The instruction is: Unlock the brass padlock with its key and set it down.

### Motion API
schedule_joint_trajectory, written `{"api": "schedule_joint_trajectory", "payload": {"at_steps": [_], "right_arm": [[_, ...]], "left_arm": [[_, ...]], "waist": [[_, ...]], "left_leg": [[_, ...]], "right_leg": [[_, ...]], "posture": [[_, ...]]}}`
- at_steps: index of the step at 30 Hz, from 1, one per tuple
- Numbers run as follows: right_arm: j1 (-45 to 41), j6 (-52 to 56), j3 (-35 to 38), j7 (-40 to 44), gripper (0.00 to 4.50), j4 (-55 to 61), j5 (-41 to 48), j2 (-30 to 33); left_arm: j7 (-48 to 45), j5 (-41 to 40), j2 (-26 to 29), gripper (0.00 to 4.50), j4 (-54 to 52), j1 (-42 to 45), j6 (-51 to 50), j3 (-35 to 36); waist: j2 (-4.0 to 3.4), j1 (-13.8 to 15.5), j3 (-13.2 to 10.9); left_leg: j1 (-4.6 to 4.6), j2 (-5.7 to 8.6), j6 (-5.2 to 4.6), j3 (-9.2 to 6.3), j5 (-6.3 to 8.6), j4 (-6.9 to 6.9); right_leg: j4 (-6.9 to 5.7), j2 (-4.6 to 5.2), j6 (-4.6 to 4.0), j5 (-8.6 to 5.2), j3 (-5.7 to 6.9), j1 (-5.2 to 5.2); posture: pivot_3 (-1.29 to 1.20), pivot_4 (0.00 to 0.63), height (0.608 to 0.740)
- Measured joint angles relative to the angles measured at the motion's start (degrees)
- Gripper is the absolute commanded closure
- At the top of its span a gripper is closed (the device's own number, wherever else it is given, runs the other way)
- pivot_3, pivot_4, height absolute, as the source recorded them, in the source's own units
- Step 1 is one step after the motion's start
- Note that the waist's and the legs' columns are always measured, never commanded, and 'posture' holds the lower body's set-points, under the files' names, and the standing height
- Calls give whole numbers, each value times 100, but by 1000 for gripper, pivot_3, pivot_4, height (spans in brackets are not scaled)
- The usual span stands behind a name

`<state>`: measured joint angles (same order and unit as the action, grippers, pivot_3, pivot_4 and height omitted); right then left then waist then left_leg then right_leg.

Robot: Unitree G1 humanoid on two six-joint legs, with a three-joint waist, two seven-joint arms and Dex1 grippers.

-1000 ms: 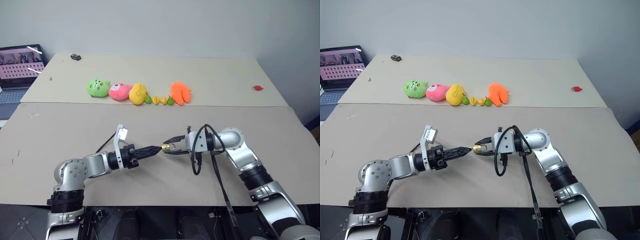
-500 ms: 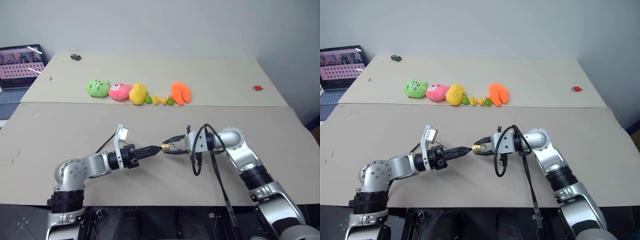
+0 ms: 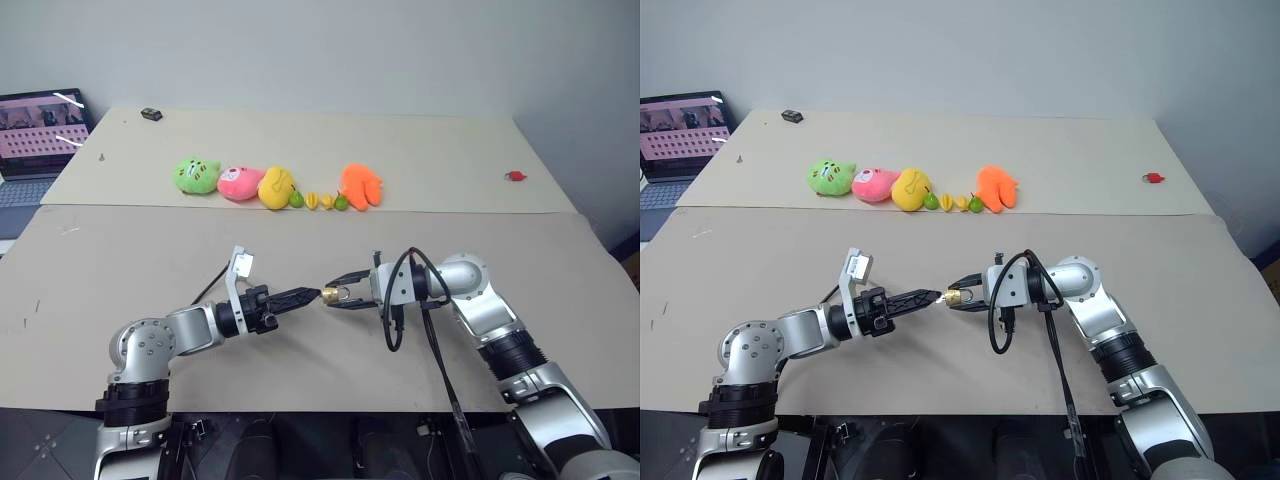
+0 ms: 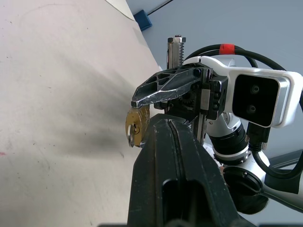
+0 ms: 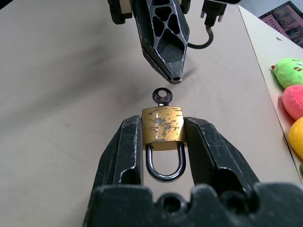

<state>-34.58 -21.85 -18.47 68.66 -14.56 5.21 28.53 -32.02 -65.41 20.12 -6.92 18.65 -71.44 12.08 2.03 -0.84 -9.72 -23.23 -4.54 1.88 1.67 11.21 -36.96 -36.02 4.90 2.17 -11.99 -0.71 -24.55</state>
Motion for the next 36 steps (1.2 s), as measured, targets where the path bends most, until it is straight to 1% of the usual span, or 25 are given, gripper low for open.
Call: {"api": "schedule_joint_trajectory", "payload": {"at_steps": [5, 10, 17, 18, 19, 24, 36], "right_arm": [[-12, 0, 0, 0, 3588, 0, 0, -2], [-43, 0, 0, -1, 3588, 0, 0, -2], [-43, -17, 0, -2, 3588, -15, -2, -2], [-43, -19, 0, -3, 3588, -18, -5, -2], [-43, -19, 0, -4, 3588, -39, -18, 1], [-42, -18, 0, -12, 3588, -132, -121, 8], [-42, -18, 0, 0, 3588, -147, -165, 6]], "left_arm": [[-5, 5, 10, 4476, -7, -52, 3, -92], [-15, 22, 132, 4476, -84, -118, 4, -141], [47, 263, 91, 4476, -57, -124, 265, -166], [48, 275, 84, 3984, -57, -129, 279, -173], [44, 287, 56, 3809, -58, -136, 293, -182], [43, 276, -43, 2188, -64, -157, 371, -202], [64, 331, -42, 2188, -63, -136, 405, -222]], "waist": [[0, -2, 0], [0, -2, 0], [0, 2, 0], [0, 0, 0], [0, 1, 0], [0, 2, 0], [0, 1, 0]], "left_leg": [[0, 0, 0, 0, 0, 0], [0, 0, 0, 0, 0, 1], [0, 0, 0, 0, 0, 1], [-1, 0, 0, 0, 0, 1], [-1, 0, 0, 0, 0, 1], [-1, 0, 0, 0, 0, 1], [-1, 0, 0, 0, 0, 1]], "right_leg": [[0, 0, 0, 0, 0, 0], [0, 0, 1, -1, 0, 0], [1, 0, 1, -1, 0, 0], [2, 0, 1, -1, 0, 0], [2, 0, 0, -1, 0, 0], [2, 0, 1, -1, 0, 0], [2, 0, 3, -2, 0, 0]], "posture": [[0, 150, 722], [0, 150, 722], [0, 150, 722], [0, 150, 722], [0, 150, 722], [0, 150, 722], [0, 150, 722]]}}
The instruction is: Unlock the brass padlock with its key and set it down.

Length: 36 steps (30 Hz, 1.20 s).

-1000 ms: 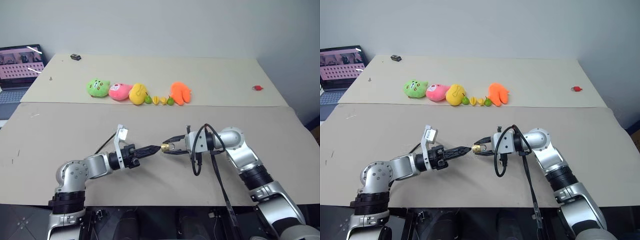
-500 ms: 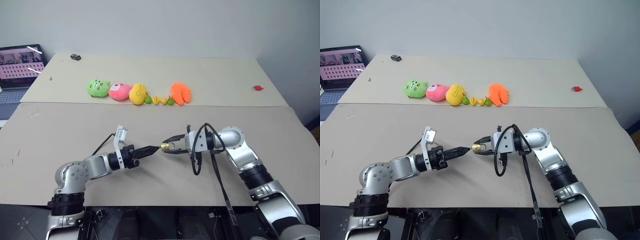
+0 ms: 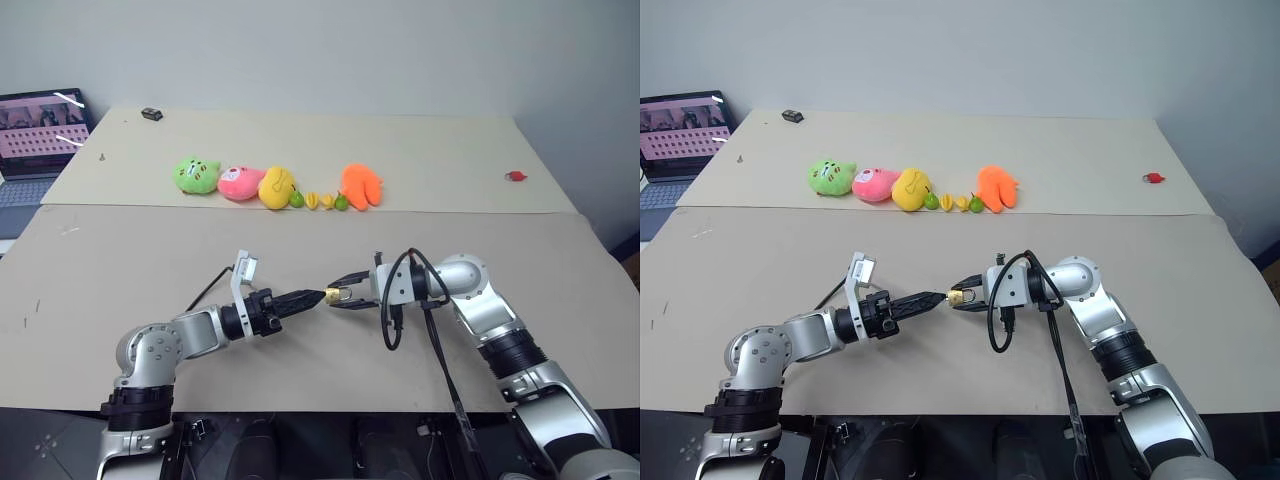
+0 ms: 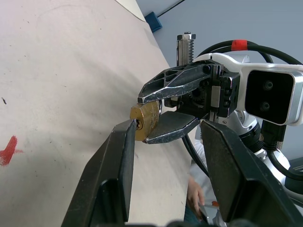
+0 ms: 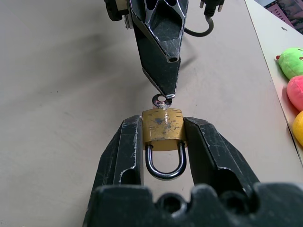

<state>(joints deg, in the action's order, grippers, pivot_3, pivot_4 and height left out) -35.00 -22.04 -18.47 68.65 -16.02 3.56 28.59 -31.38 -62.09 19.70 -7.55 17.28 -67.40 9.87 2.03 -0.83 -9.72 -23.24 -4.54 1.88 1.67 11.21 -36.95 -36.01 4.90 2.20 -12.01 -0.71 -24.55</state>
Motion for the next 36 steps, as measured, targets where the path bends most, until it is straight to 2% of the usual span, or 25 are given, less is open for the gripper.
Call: {"api": "schedule_joint_trajectory", "payload": {"at_steps": [3, 9, 11, 14, 25, 36], "right_arm": [[0, -17, 0, 4, 3588, 28, 15, -8], [0, -36, 0, 7, 3588, 30, 20, -8], [0, -38, 0, 9, 3588, 30, 20, -8], [0, -44, 1, 11, 3588, 26, 21, -12], [0, -50, 1, 8, 3588, 43, 21, -62], [4, -49, 1, 8, 3588, 107, 21, -19]], "left_arm": [[230, -230, -110, 2188, 49, -12, -13, 303], [883, -1612, -181, 2188, 418, 121, -26, 1338], [1036, -1771, -75, 2188, 518, 140, -22, 1453], [1049, -1772, 102, 2188, 451, -78, -144, 1284], [973, -1571, -12, 2188, 160, -437, -137, 472], [961, -1496, -101, 2188, 161, -446, -116, 410]], "waist": [[0, -9, 0], [1, -2, 0], [1, -2, 0], [1, -5, 0], [1, 6, 0], [1, 5, 0]], "left_leg": [[0, 0, 0, 0, 0, 0], [2, 0, 0, -2, 0, 0], [1, 0, 0, -1, 0, 0], [-1, 1, 0, -1, 0, 2], [1, 2, 1, -2, 0, 1], [0, 2, 1, -2, 0, 1]], "right_leg": [[0, 0, 0, 0, 0, 0], [-1, 0, 2, -1, 0, 1], [0, 0, 1, -1, 0, 2], [3, 0, -4, 3, 0, 2], [4, 0, -6, 2, -1, 5], [5, 0, -4, 1, -1, 5]], "posture": [[0, 150, 722], [0, 150, 722], [0, 150, 722], [0, 150, 722], [0, 150, 722], [0, 150, 722]]}}
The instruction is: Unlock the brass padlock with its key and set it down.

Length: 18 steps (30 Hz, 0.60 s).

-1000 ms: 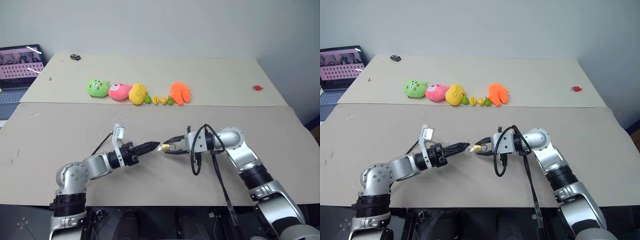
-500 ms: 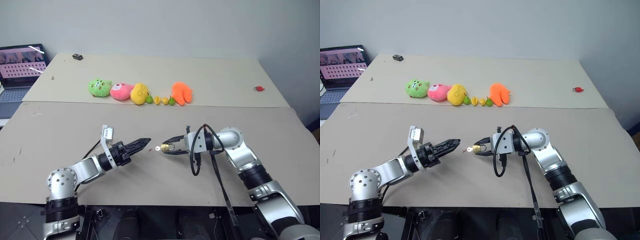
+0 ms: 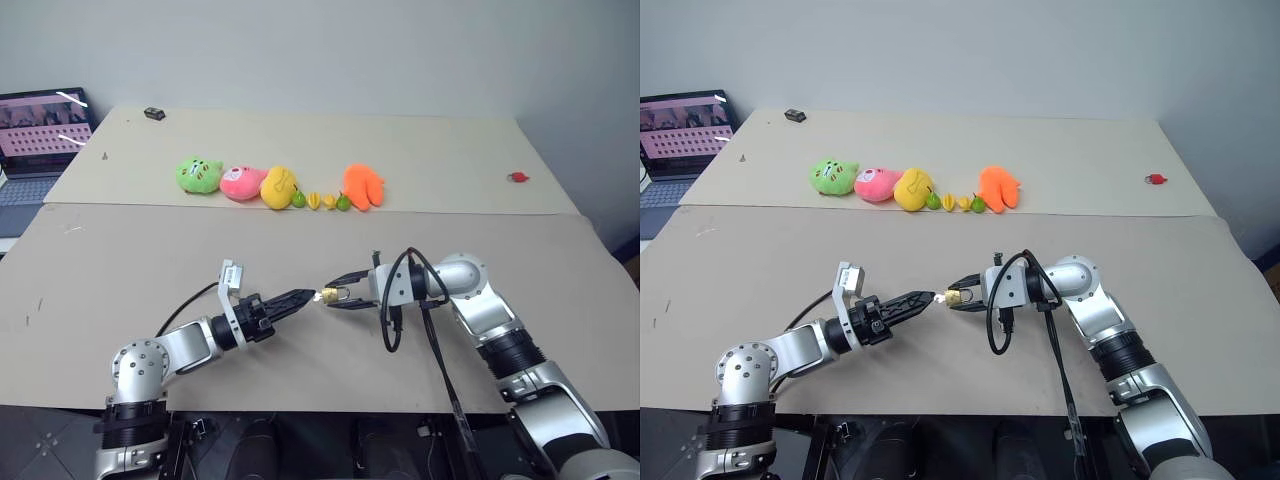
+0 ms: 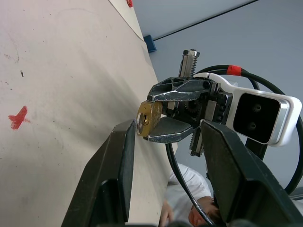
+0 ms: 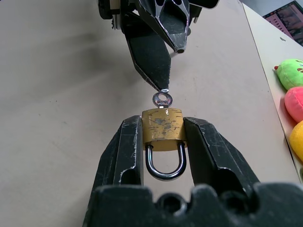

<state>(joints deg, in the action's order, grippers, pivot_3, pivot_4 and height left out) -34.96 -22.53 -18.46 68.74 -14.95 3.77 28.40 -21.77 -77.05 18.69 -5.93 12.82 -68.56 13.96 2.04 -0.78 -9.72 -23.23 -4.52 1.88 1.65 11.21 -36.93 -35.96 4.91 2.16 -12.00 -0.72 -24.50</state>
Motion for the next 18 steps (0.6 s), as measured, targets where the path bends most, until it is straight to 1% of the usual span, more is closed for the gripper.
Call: {"api": "schedule_joint_trajectory", "payload": {"at_steps": [18], "right_arm": [[4, 4, 0, -1, 3588, 98, 72, 7]], "left_arm": [[3, 50, -160, 2188, 20, -1, 208, -31]], "waist": [[0, 1, 0]], "left_leg": [[0, 0, 0, 0, 0, 0]], "right_leg": [[1, 0, 2, -2, 0, 0]], "posture": [[0, 150, 722]]}}
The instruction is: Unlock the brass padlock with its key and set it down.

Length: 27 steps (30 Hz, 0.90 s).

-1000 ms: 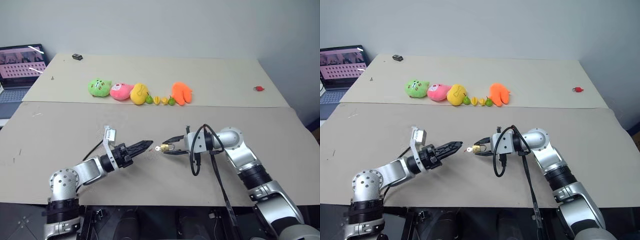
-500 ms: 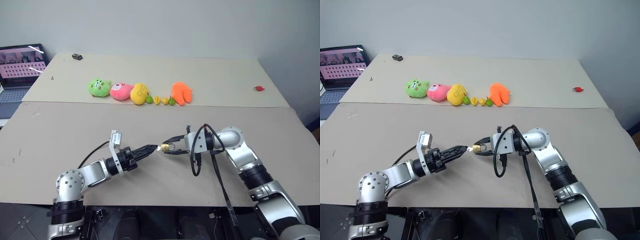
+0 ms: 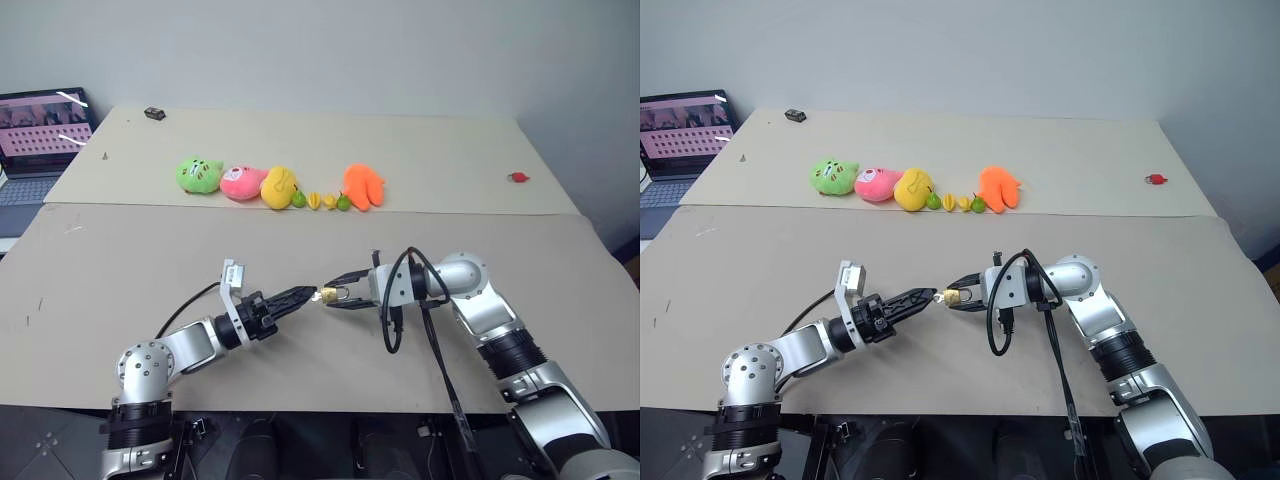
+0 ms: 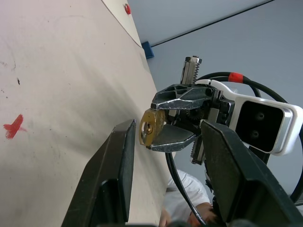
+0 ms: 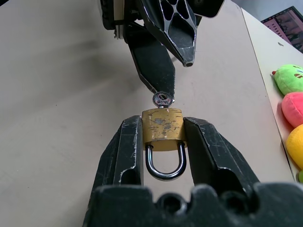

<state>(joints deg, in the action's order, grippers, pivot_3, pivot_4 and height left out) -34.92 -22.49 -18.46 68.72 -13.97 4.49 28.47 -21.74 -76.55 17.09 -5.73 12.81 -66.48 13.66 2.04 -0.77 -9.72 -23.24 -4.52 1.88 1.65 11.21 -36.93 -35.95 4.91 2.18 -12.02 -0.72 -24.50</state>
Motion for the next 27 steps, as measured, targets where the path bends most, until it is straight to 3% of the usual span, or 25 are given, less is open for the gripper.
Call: {"api": "schedule_joint_trajectory", "payload": {"at_steps": [20, 21, 22, 23, 26, 27], "right_arm": [[-1, 6, 0, 4, 3588, 2, 32, 9], [-1, 6, 0, 3, 3588, 2, 32, 10], [-1, 6, 0, 3, 3588, 2, 32, 10], [-1, 6, 0, 3, 3588, 2, 32, 10], [-1, 6, 1, 1, 3588, 2, 36, 10], [-2, 6, 4, 1, 3588, 7, 54, 10]], "left_arm": [[-143, 343, -122, 2188, 116, 45, 127, -151], [-148, 354, -121, 2766, 116, 45, 128, -152], [-150, 359, -121, 2964, 116, 45, 129, -152], [-152, 364, -121, 3507, 116, 45, 129, -152], [-151, 370, -131, 4446, 116, 45, 134, -152], [-156, 385, -130, 4446, 128, 45, 138, -148]], "waist": [[0, 1, 0], [0, 1, 0], [0, 1, 0], [0, 1, 0], [0, 1, 0], [0, 0, 0]], "left_leg": [[0, 0, 0, 0, 0, 0], [0, 0, 0, 0, 0, 0], [0, 0, 0, 0, 0, 0], [0, 0, 0, 0, 0, 0], [0, 0, 0, 0, 0, 0], [0, 0, 0, 0, 0, 0]], "right_leg": [[1, 0, 2, -2, 0, 0], [1, 0, 2, -2, 0, 0], [1, 0, 2, -1, 0, 0], [1, 0, 2, -1, 0, 0], [1, 0, 2, -2, 0, 0], [1, 0, 2, -1, 0, 0]], "posture": [[0, 150, 722], [0, 150, 722], [0, 150, 722], [0, 150, 722], [0, 150, 722], [0, 150, 722]]}}
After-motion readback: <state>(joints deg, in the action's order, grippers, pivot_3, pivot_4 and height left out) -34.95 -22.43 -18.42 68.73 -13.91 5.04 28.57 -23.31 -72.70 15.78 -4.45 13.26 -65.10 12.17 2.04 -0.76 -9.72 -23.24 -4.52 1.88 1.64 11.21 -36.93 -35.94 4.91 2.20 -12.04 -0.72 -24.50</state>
